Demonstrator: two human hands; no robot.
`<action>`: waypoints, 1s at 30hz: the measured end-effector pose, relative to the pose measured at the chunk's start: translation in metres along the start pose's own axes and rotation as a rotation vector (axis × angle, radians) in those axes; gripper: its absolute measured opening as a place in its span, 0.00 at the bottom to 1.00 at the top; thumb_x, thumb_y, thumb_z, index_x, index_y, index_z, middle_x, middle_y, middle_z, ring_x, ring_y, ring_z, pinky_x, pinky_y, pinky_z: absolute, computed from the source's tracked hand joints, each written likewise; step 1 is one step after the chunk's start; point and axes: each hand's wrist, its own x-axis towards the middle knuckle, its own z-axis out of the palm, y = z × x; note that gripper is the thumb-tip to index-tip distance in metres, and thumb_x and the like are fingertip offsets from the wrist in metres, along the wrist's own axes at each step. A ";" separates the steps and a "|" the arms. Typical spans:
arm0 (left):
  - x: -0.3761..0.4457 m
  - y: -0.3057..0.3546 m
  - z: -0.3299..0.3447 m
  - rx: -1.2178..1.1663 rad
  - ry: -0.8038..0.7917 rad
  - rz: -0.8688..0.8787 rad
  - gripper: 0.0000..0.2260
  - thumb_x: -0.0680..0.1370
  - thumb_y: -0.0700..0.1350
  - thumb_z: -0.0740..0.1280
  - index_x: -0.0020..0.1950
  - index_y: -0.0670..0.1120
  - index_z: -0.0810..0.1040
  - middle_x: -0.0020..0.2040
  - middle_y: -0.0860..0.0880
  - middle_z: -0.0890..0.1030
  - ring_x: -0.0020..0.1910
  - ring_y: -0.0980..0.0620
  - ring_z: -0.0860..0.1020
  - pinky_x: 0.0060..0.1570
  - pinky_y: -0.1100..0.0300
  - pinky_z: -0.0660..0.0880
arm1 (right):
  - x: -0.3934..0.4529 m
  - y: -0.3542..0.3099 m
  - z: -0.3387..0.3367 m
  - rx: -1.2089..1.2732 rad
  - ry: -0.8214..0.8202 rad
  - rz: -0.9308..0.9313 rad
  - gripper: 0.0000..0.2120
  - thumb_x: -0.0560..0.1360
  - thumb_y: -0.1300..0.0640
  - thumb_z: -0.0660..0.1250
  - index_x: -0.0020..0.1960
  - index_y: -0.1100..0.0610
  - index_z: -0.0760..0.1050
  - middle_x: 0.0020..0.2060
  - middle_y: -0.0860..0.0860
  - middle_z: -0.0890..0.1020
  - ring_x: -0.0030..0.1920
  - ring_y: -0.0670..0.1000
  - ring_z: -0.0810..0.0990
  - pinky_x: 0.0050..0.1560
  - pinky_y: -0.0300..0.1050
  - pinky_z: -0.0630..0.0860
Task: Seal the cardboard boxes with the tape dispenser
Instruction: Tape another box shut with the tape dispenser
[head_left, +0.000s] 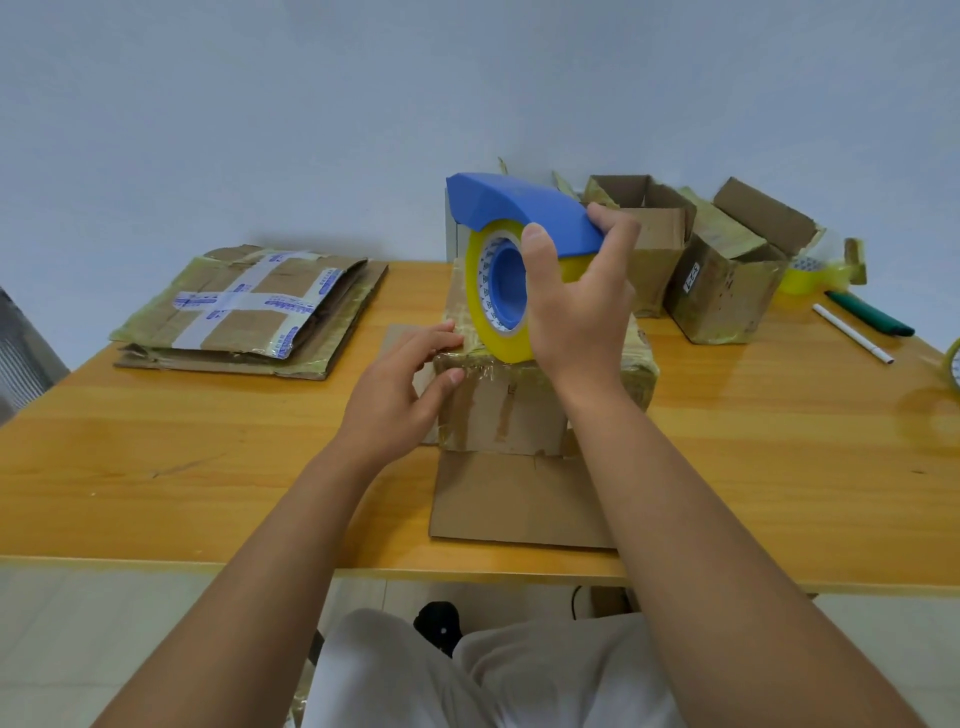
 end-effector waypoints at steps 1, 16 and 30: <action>-0.001 0.000 -0.002 -0.019 -0.014 -0.020 0.16 0.80 0.45 0.68 0.68 0.53 0.74 0.68 0.58 0.75 0.63 0.62 0.75 0.56 0.69 0.73 | 0.000 0.000 0.000 -0.003 0.000 -0.002 0.22 0.77 0.49 0.67 0.64 0.60 0.67 0.44 0.38 0.73 0.42 0.30 0.76 0.34 0.24 0.69; -0.002 -0.001 -0.023 -0.044 -0.088 -0.071 0.17 0.81 0.41 0.66 0.68 0.54 0.76 0.48 0.55 0.77 0.48 0.59 0.76 0.49 0.72 0.72 | -0.001 0.000 0.000 -0.008 -0.004 0.006 0.23 0.77 0.47 0.66 0.65 0.59 0.66 0.43 0.39 0.74 0.40 0.33 0.77 0.33 0.27 0.70; -0.004 0.004 -0.024 -0.058 -0.174 -0.119 0.22 0.81 0.43 0.66 0.73 0.55 0.69 0.46 0.53 0.79 0.48 0.59 0.77 0.49 0.73 0.71 | 0.000 0.002 0.000 0.001 0.010 -0.007 0.22 0.78 0.49 0.67 0.64 0.60 0.67 0.43 0.38 0.74 0.41 0.31 0.77 0.33 0.26 0.70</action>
